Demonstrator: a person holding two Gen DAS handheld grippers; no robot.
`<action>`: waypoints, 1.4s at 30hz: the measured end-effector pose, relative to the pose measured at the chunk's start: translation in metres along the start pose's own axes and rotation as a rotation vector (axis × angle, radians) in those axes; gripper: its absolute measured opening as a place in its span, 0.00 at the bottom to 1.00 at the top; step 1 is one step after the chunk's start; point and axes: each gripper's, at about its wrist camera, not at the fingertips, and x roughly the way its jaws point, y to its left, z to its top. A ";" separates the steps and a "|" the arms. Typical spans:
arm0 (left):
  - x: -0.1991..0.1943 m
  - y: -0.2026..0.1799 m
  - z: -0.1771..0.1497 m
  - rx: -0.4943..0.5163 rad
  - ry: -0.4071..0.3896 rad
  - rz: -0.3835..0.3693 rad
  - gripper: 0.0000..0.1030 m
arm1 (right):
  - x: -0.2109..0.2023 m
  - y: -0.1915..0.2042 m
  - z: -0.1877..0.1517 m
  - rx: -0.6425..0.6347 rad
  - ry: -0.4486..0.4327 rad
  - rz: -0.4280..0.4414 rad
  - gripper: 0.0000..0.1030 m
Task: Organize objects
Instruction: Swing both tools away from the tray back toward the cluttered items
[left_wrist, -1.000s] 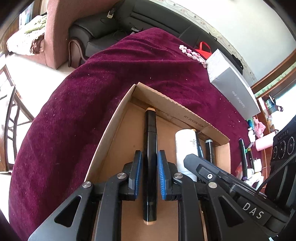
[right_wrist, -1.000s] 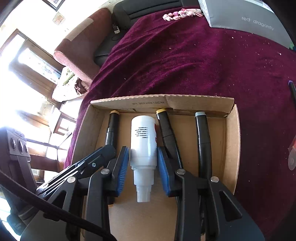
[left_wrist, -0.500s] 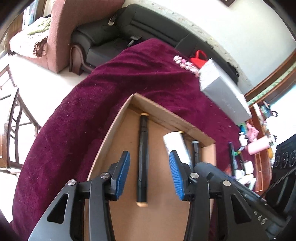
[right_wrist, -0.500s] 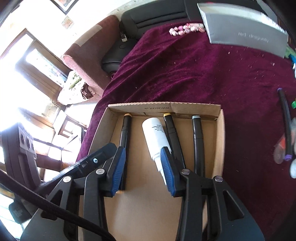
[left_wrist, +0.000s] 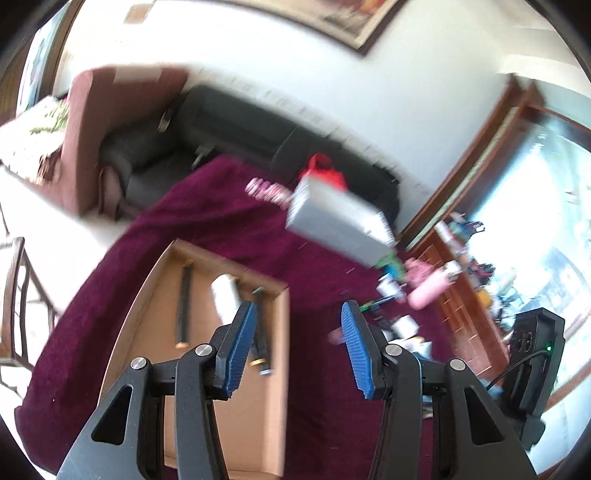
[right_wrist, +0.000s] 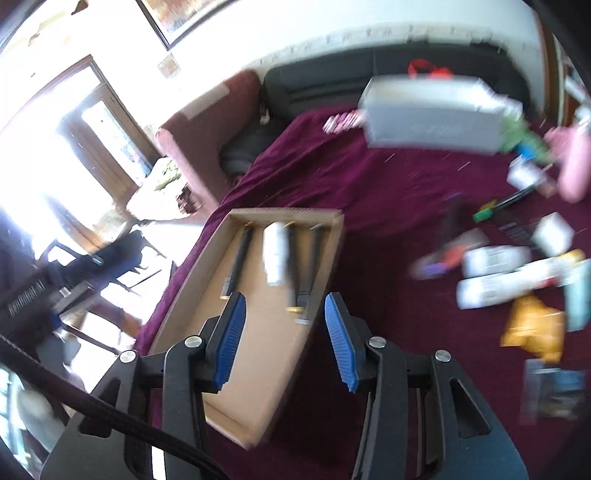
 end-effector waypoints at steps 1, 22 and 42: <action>-0.013 -0.012 0.002 0.019 -0.033 -0.014 0.43 | -0.035 -0.010 0.001 -0.030 -0.040 -0.050 0.42; -0.268 -0.243 0.150 0.357 -0.622 -0.036 0.91 | -0.630 -0.005 0.113 0.061 -0.689 -1.166 0.87; 0.129 -0.172 -0.065 0.421 0.131 -0.102 0.90 | -0.118 -0.173 -0.038 0.015 -0.026 -0.474 0.83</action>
